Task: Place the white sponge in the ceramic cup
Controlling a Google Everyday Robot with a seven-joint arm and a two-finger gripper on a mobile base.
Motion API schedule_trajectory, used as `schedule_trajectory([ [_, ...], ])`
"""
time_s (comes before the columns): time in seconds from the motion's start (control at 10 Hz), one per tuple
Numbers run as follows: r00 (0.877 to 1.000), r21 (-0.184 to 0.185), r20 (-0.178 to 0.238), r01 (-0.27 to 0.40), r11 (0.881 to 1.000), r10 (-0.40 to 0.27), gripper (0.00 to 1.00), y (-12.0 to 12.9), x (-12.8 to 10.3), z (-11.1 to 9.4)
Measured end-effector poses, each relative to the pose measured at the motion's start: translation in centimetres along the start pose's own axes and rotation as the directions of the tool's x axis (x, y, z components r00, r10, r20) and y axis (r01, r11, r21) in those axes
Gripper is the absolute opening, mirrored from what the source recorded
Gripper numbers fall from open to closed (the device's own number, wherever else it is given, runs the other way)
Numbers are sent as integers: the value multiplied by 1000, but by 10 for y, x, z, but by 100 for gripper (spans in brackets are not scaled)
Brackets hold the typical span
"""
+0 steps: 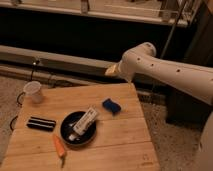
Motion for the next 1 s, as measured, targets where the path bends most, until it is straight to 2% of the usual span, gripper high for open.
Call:
schedule_trajectory([
  [0.2,990,37,51,132,991,-134,80,-1,-18,5],
  [0.3,978,46,89,186,981,-190,80,4,-29,9],
  [0.4,960,45,141,239,970,-243,80,14,-41,16],
  [0.5,947,34,175,266,963,-268,80,22,-47,21],
  [0.6,928,-1,223,308,951,-300,80,38,-53,28],
  [0.7,906,-50,263,356,933,-332,80,49,-55,35],
  [0.8,888,-106,285,404,909,-361,80,56,-52,41],
  [0.9,876,-143,299,434,890,-379,80,58,-51,45],
  [1.0,853,-176,326,478,860,-407,80,55,-54,52],
])
